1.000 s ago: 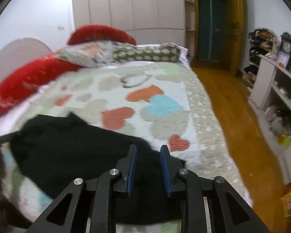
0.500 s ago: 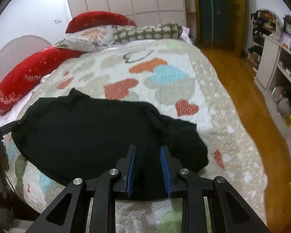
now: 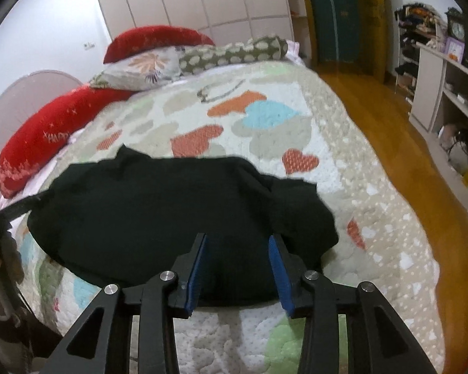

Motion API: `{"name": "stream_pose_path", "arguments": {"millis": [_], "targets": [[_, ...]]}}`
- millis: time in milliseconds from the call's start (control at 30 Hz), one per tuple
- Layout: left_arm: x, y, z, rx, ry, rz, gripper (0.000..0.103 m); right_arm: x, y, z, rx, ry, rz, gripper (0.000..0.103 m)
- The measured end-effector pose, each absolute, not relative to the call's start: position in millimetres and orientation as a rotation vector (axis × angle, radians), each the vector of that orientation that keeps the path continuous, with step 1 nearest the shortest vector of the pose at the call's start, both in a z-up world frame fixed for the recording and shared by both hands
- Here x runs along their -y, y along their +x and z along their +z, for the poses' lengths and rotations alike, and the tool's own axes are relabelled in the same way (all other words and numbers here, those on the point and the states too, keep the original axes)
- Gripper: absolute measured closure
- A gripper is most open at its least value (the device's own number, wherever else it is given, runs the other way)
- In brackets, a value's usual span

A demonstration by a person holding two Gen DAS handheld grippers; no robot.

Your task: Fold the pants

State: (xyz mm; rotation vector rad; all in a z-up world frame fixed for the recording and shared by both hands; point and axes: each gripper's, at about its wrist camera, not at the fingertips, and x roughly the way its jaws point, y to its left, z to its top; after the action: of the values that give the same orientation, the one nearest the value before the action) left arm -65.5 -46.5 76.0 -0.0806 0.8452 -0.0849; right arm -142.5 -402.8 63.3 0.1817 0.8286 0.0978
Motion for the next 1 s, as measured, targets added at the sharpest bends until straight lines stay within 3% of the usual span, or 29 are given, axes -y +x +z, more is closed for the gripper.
{"name": "stream_pose_path", "arguments": {"millis": [1000], "targets": [[155.7, -48.8, 67.1, -0.92, -0.018, -0.435, 0.039, 437.7, -173.3, 62.5, -0.838, 0.233, 0.005, 0.058]]}}
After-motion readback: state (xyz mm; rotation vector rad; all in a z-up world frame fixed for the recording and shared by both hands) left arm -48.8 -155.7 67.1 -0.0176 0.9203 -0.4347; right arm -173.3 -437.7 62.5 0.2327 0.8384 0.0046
